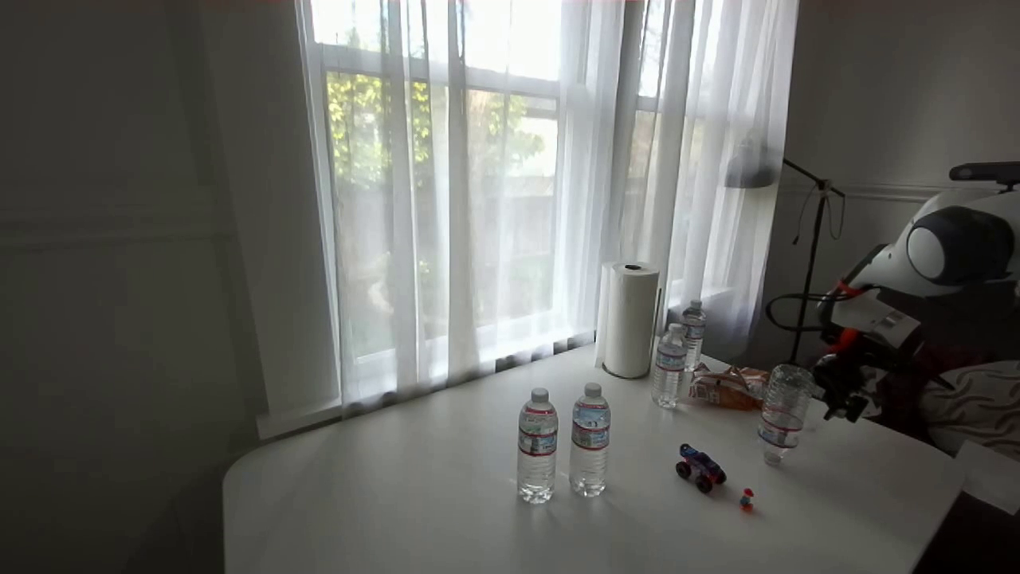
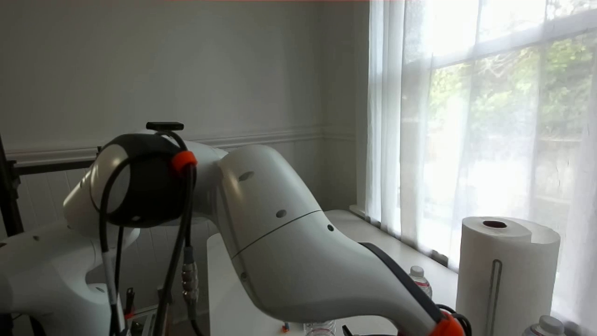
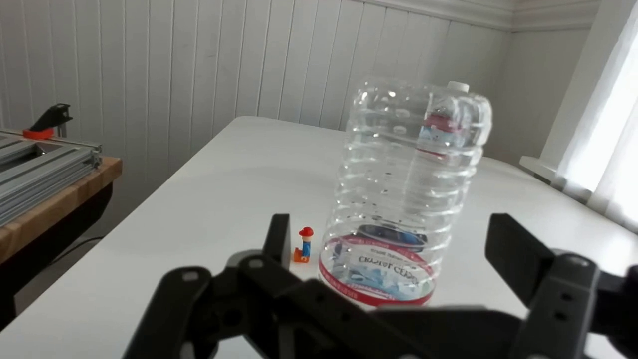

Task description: Pick up the lying water bottle and make it stand on its opening

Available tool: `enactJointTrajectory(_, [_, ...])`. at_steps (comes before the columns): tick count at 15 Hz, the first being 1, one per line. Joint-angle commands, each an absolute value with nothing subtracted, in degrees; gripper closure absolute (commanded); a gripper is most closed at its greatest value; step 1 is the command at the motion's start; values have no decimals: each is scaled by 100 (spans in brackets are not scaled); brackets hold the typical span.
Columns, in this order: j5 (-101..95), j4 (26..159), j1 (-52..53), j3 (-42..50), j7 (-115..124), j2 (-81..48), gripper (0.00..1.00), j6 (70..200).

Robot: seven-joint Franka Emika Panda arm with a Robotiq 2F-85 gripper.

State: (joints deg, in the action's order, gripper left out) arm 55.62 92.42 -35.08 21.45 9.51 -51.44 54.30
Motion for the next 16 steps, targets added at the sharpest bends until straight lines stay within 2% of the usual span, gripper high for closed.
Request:
enactJointTrajectory(1, [5467, 9062, -3583, 2297, 1117, -5069, 0, 5359])
enactJointTrajectory(7, [5021, 9205, -3278, 2718, 1147, -4283, 0, 6000])
enactJointTrajectory(16, [3388, 10116, -2313, 2617, 911, -2472, 0, 8056])
